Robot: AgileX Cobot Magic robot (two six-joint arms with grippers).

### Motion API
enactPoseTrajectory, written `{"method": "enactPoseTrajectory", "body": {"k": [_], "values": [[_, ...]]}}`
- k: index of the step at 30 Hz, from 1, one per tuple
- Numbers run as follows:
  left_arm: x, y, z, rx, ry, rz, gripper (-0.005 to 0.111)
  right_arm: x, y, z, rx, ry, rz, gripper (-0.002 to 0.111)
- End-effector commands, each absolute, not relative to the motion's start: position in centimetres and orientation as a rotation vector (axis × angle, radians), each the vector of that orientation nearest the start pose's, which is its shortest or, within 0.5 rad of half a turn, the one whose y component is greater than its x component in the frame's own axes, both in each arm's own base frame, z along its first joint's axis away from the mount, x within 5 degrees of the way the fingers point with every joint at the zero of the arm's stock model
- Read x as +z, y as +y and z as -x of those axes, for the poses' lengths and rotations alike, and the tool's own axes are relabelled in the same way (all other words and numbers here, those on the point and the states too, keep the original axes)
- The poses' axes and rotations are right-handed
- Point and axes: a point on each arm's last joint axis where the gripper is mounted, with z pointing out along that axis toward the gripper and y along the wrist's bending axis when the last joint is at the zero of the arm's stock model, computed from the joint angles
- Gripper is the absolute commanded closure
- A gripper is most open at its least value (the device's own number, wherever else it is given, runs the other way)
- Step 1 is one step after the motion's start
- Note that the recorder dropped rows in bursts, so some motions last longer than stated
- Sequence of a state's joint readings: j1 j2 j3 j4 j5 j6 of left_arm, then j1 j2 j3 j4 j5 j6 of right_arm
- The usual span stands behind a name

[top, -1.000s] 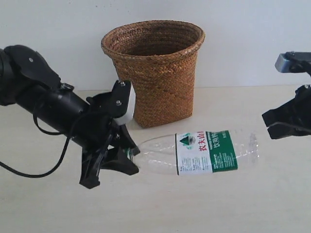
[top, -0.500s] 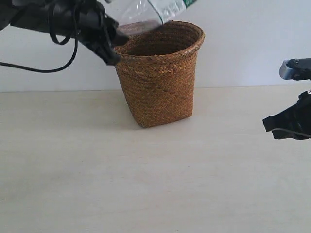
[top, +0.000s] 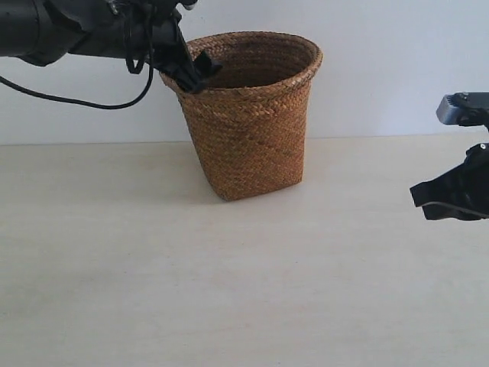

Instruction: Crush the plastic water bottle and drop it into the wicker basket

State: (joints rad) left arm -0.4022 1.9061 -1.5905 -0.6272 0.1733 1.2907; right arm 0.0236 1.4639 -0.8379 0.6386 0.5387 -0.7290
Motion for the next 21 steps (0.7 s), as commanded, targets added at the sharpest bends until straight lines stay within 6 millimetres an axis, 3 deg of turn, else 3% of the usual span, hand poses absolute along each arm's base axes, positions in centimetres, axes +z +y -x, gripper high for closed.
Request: {"method": "enactPoseTrajectory", "body": {"k": [1, 4, 5, 12, 16, 21], "values": [[32.9, -18.8, -40.7, 0.022, 1.631, -1.106, 0.055, 23.0, 3.4, -28.3, 0.343, 2.467, 0.324, 0.108], [32.9, -18.7, -39.4, -0.062, 1.682, -1.229, 0.095, 23.1, 3.8, -28.3, 0.35, 2.451, 0.333, 0.108], [32.9, -18.6, -39.0, -0.075, 1.698, -1.27, 0.101, 23.1, 4.1, -28.4, 0.341, 2.44, 0.354, 0.108], [32.3, -16.7, -37.7, -0.043, 2.033, -1.201, 0.102, 24.7, 6.6, -29.2, 0.3, 2.335, 0.48, 0.108], [31.3, -15.4, -37.0, 0.024, 2.278, -1.133, 0.102, 26.6, 6.5, -30.0, 0.253, 2.331, 0.487, 0.108], [31.0, -13.9, -35.8, 0.121, 2.482, -1.073, 0.102, 28.0, 5.5, -29.9, 0.142, 2.487, 0.435, 0.108]]}}
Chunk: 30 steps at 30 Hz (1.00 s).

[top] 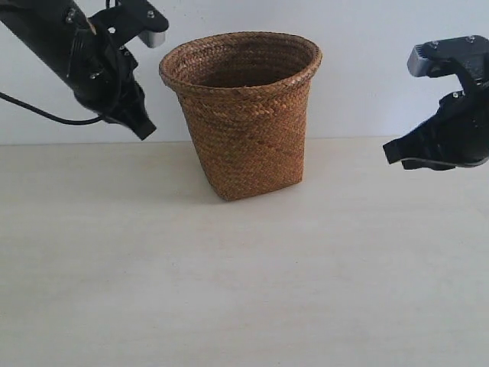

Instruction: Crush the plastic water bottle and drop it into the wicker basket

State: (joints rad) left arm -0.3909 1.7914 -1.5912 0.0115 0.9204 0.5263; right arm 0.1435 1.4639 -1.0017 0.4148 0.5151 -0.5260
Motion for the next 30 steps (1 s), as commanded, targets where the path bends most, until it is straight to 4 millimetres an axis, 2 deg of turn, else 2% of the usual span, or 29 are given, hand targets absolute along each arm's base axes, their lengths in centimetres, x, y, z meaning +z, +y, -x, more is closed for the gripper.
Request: {"method": "enactPoseTrajectory", "body": {"k": [1, 7, 13, 19, 24, 29, 30], "values": [[31.0, -13.7, -35.6, 0.119, 2.509, -1.061, 0.102, 28.3, 5.3, -29.9, 0.117, 2.511, 0.438, 0.108], [30.8, -12.2, -33.4, 0.1, 2.644, -0.963, 0.102, 28.4, 3.8, -28.6, 0.036, 2.712, 0.485, 0.108], [30.1, -10.8, -30.2, 0.1, 2.671, -0.935, 0.102, 28.7, 0.2, -28.0, 0.059, 2.777, 0.249, 0.108], [30.3, -9.5, -26.5, 0.079, 2.629, -0.854, 0.102, 27.8, -0.2, -26.2, 0.027, 2.642, 0.2, 0.108], [30.4, -8.3, -23.4, 0.052, 2.552, -0.791, 0.102, 27.3, -0.2, -23.2, -0.006, 2.465, 0.155, 0.108], [29.9, -7.2, -20.3, 0.019, 2.417, -0.721, 0.102, 29.1, -0.2, -19.9, -0.02, 2.281, 0.112, 0.108], [29.6, -6.7, -18.9, 0.012, 2.37, -0.709, 0.102, 30.2, -0.2, -18.4, -0.027, 2.208, 0.11, 0.108]]}}
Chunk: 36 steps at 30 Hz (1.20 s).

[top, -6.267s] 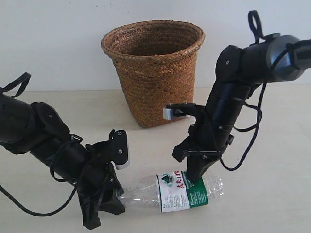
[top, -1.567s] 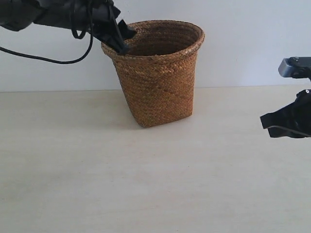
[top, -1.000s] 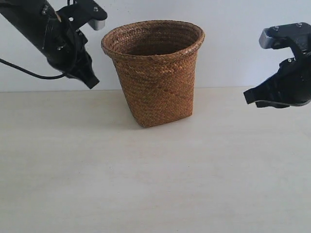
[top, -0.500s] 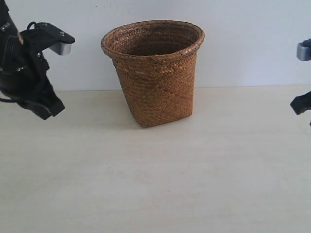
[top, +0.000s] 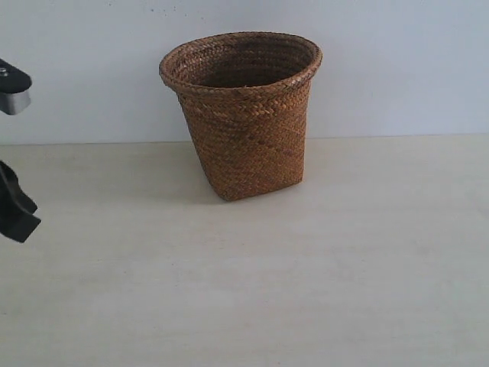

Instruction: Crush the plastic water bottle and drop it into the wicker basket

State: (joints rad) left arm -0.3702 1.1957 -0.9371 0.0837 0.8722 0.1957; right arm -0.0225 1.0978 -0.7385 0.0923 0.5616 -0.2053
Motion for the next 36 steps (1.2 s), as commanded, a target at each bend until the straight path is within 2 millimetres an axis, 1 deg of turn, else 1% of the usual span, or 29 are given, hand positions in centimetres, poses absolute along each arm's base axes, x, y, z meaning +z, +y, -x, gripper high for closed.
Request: {"method": "enactPoseTrajectory", "body": {"k": [1, 2, 3, 5, 6, 7, 10, 13, 16, 19, 23, 25, 29, 32, 36], "values": [[29.5, -6.5, -18.4, 0.009, 2.352, -0.704, 0.102, 30.7, -0.1, -17.8, -0.027, 2.178, 0.108, 0.108], [29.5, -6.1, -17.1, -0.005, 2.312, -0.671, 0.102, 32.0, -0.1, -16.3, -0.033, 2.098, 0.106, 0.108], [29.6, -5.9, -16.6, -0.016, 2.288, -0.646, 0.102, 32.6, -0.1, -15.6, -0.035, 2.056, 0.103, 0.108], [29.8, -5.2, -14.8, -0.046, 2.189, -0.586, 0.102, 33.7, 0.0, -13.4, -0.035, 1.924, 0.089, 0.108], [30.0, -4.8, -13.7, -0.067, 2.11, -0.549, 0.102, 33.9, 0.1, -11.9, -0.033, 1.826, 0.074, 0.108], [30.1, -4.5, -12.8, -0.075, 2.055, -0.535, 0.102, 33.8, 0.0, -10.9, -0.035, 1.759, 0.065, 0.108], [30.0, -4.0, -11.3, -0.088, 1.94, -0.513, 0.102, 33.2, 0.0, -9.4, -0.036, 1.631, 0.04, 0.108], [29.6, -3.6, -10.1, -0.106, 1.809, -0.485, 0.102, 32.7, -0.1, -8.1, -0.028, 1.518, 0.013, 0.108], [28.0, -3.3, -8.9, -0.127, 1.694, -0.46, 0.102, 31.8, -0.1, -6.6, -0.034, 1.436, 0.006, 0.108], [27.2, -3.3, -8.3, -0.227, 1.654, -0.371, 0.102, 32.1, 0.0, -4.9, -0.025, 1.355, -0.002, 0.108], [27.5, -3.2, -7.9, -0.287, 1.632, -0.317, 0.102, 32.4, 0.1, -2.7, 0.028, 1.251, -0.037, 0.108], [27.5, -3.1, -7.8, -0.288, 1.625, -0.315, 0.102, 32.3, 0.1, -2.0, 0.048, 1.228, -0.046, 0.108], [27.4, -3.1, -7.8, -0.313, 1.635, -0.293, 0.102, 31.3, 0.2, -2.2, 0.073, 1.31, -0.051, 0.108], [26.4, -3.1, -7.9, -0.321, 1.619, -0.274, 0.102, 29.9, 0.2, -2.9, 0.077, 1.367, -0.054, 0.108], [24.5, -3.1, -8.0, -0.314, 1.628, -0.269, 0.102, 27.9, 0.2, -3.7, 0.076, 1.431, -0.057, 0.108]]}}
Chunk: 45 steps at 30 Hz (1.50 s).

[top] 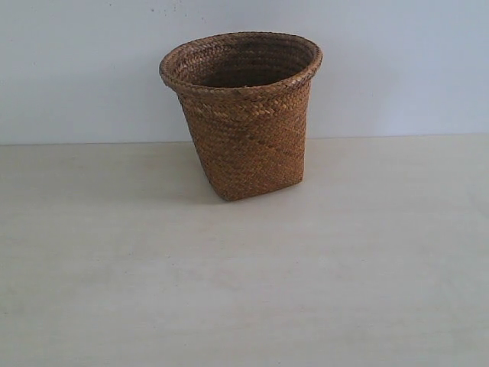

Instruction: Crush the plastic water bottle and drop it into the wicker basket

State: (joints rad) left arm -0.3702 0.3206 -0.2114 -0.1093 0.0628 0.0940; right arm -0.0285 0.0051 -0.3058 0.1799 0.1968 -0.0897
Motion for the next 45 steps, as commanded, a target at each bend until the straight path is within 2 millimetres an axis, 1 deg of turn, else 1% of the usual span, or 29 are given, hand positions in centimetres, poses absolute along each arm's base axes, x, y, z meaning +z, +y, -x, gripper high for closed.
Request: {"method": "enactPoseTrajectory", "body": {"k": [1, 4, 24, 29, 32, 33, 34, 35, 39, 40, 41, 45], "values": [[24.4, -3.1, -8.0, -0.313, 1.626, -0.268, 0.102, 27.5, 0.2, -3.8, 0.076, 1.446, -0.058, 0.108], [24.3, -3.1, -8.0, -0.313, 1.629, -0.268, 0.102, 26.9, 0.3, -3.9, 0.079, 1.478, -0.056, 0.108], [24.2, -3.1, -8.0, -0.303, 1.645, -0.283, 0.102, 26.9, 0.3, -3.9, 0.1, 1.478, -0.071, 0.108], [24.1, -2.6, -6.6, -0.291, 1.635, -0.293, 0.102, 26.9, 0.3, -3.9, 0.1, 1.48, -0.071, 0.108], [23.6, -2.2, -6.2, -0.241, 1.673, -0.28, 0.102, 26.9, 0.3, -3.9, 0.1, 1.48, -0.071, 0.108], [23.2, -1.9, -6.2, -0.226, 1.67, -0.239, 0.102, 26.9, 0.3, -3.9, 0.1, 1.48, -0.071, 0.108], [23.1, -1.7, -6.3, -0.214, 1.659, -0.205, 0.102, 26.9, 0.3, -3.9, 0.1, 1.48, -0.071, 0.108], [22.4, -1.4, -6.4, -0.187, 1.647, -0.156, 0.102, 26.9, 0.3, -3.9, 0.1, 1.48, -0.071, 0.108], [20.5, -0.9, -6.0, -0.146, 1.623, -0.088, 0.102, 26.9, 0.3, -3.9, 0.1, 1.48, -0.071, 0.108], [20.2, -0.8, -5.9, -0.134, 1.618, -0.075, 0.102, 26.9, 0.3, -3.9, 0.1, 1.48, -0.071, 0.108], [20.4, -0.6, -5.7, -0.115, 1.587, -0.053, 0.102, 26.9, 0.3, -3.9, 0.1, 1.48, -0.071, 0.108], [19.6, -0.4, -5.6, -0.087, 1.67, -0.015, 0.102, 26.9, 0.3, -3.9, 0.1, 1.48, -0.071, 0.108]]}}
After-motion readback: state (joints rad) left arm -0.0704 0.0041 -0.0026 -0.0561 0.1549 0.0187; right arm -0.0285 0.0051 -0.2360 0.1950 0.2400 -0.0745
